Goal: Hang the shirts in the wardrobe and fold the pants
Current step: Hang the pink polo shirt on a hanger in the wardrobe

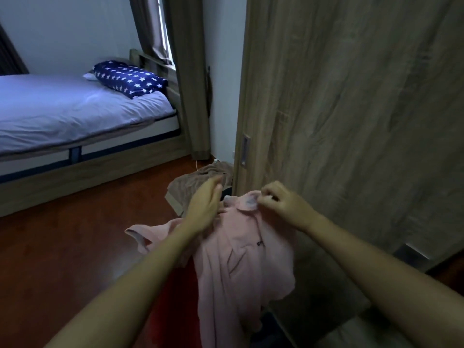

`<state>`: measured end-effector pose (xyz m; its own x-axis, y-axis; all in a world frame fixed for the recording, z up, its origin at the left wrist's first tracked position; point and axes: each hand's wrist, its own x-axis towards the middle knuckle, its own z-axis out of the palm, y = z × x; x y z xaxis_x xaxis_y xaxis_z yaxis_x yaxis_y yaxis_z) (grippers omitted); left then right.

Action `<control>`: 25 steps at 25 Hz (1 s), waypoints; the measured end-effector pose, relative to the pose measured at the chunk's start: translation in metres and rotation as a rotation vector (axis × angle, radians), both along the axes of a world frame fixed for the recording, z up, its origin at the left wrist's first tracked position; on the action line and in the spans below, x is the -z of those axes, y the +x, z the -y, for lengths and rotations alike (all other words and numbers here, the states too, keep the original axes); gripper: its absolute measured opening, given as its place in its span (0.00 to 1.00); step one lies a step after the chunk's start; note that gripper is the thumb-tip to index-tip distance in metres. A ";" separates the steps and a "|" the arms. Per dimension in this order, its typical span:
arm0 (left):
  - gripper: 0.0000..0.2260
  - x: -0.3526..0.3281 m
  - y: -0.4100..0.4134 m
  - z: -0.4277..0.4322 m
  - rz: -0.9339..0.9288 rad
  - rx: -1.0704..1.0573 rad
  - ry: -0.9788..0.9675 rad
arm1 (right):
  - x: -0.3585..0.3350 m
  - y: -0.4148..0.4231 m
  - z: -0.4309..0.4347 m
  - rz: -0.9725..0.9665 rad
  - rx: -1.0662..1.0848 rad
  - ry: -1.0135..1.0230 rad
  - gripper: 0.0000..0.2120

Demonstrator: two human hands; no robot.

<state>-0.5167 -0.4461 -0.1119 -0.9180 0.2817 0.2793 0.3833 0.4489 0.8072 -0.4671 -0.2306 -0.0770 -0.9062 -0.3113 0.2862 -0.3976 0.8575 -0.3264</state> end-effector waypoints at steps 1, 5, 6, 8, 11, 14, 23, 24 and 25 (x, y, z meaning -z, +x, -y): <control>0.23 -0.009 -0.017 -0.005 -0.035 0.090 -0.098 | 0.000 0.008 -0.004 0.024 -0.031 0.034 0.03; 0.33 -0.014 -0.046 -0.049 0.030 0.478 -0.704 | -0.002 0.027 -0.017 -0.045 -0.060 -0.006 0.16; 0.30 -0.012 -0.045 -0.058 0.043 0.511 -0.794 | -0.001 0.031 -0.021 -0.054 -0.070 0.005 0.16; 0.28 -0.010 -0.046 -0.069 0.037 0.520 -0.864 | -0.005 0.035 -0.026 -0.117 -0.100 0.118 0.12; 0.15 -0.024 -0.049 -0.072 -0.157 0.395 -0.779 | -0.009 0.041 -0.036 -0.237 -0.160 0.291 0.14; 0.11 -0.047 -0.047 -0.070 -0.415 0.216 -0.550 | -0.006 0.040 -0.033 -0.262 -0.027 0.117 0.20; 0.16 -0.097 -0.016 -0.053 -0.667 0.125 -0.548 | -0.061 0.032 -0.005 -0.322 0.365 0.019 0.15; 0.16 -0.097 -0.013 -0.045 -0.660 0.128 -0.691 | -0.070 0.038 -0.004 -0.331 0.398 0.031 0.17; 0.14 -0.093 -0.012 -0.036 -0.640 0.120 -0.848 | -0.078 0.045 -0.003 -0.331 0.430 0.036 0.18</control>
